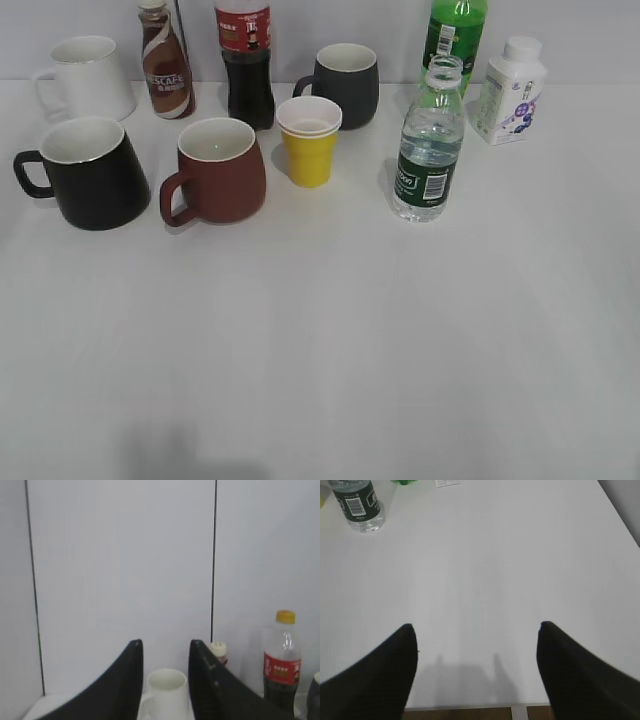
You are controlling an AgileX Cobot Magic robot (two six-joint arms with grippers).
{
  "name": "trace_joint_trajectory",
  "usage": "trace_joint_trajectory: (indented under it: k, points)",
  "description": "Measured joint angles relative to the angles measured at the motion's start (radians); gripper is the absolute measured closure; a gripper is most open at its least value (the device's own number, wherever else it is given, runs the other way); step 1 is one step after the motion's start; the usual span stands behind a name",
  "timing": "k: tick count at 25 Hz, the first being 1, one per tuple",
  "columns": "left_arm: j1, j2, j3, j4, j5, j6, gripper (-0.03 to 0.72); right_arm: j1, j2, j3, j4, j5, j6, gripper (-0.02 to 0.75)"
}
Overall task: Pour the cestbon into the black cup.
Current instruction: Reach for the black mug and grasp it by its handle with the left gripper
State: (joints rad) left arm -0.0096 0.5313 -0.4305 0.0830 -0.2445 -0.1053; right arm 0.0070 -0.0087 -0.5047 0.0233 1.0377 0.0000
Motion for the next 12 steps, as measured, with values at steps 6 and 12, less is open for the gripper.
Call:
trace_joint_trajectory:
  k: [6,12]
  points:
    - [0.000,0.400,0.001,0.000,-0.250,0.000,0.444,0.000,0.000,0.000,0.000,0.000,0.000,0.183]
    - [0.000,0.759,0.012,-0.017,-0.458,0.000,0.444,0.000,0.000,0.000,0.000,0.000,0.000,0.183]
